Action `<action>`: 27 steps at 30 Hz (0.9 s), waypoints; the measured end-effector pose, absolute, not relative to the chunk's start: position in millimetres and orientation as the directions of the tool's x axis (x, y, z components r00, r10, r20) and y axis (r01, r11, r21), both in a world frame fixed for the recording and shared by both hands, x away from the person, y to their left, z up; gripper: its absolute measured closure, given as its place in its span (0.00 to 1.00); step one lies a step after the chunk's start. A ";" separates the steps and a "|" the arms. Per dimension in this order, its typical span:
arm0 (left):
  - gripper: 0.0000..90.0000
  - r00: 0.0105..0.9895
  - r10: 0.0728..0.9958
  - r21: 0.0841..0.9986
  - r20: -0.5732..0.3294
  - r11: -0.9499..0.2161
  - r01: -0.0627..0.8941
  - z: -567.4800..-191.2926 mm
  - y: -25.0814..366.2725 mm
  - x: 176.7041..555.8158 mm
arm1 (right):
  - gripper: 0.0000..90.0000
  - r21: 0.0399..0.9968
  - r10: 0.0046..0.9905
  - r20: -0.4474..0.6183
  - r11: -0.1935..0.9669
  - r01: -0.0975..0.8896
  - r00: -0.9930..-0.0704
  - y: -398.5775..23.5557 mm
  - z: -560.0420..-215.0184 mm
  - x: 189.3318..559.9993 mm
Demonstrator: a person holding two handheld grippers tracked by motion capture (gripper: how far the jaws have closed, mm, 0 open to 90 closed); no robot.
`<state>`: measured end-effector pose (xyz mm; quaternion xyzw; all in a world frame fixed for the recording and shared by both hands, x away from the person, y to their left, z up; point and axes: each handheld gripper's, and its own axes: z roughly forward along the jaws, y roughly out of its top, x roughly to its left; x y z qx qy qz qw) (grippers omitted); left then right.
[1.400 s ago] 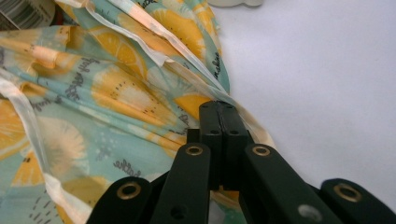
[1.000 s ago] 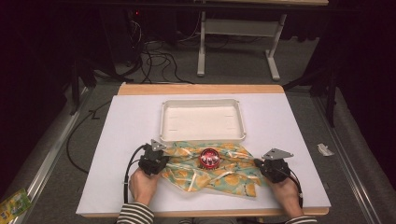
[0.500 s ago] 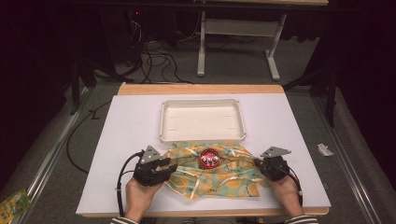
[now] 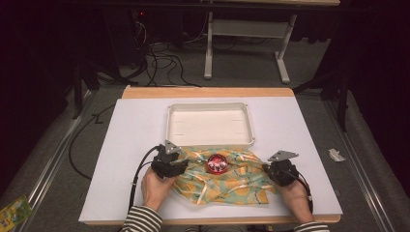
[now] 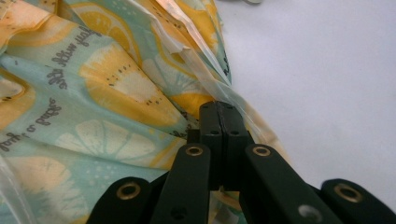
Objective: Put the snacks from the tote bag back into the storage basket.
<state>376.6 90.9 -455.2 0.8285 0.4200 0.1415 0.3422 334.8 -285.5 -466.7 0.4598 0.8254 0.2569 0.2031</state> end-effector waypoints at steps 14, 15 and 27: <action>0.97 0.624 0.779 0.709 -0.056 -0.410 0.575 -476.8 113.1 375.0 | 1.00 0.621 0.869 -0.125 0.444 0.646 -0.478 -285.6 -468.3 330.5; 0.97 0.624 0.780 0.710 -0.046 -0.414 0.570 -476.9 112.3 373.7 | 1.00 0.610 0.867 -0.139 0.455 0.648 -0.478 -283.5 -467.4 330.5; 0.96 0.625 0.780 0.715 -0.031 -0.420 0.560 -477.5 109.7 372.3 | 0.86 0.725 0.834 -0.090 0.429 0.539 -0.544 -272.7 -435.9 303.0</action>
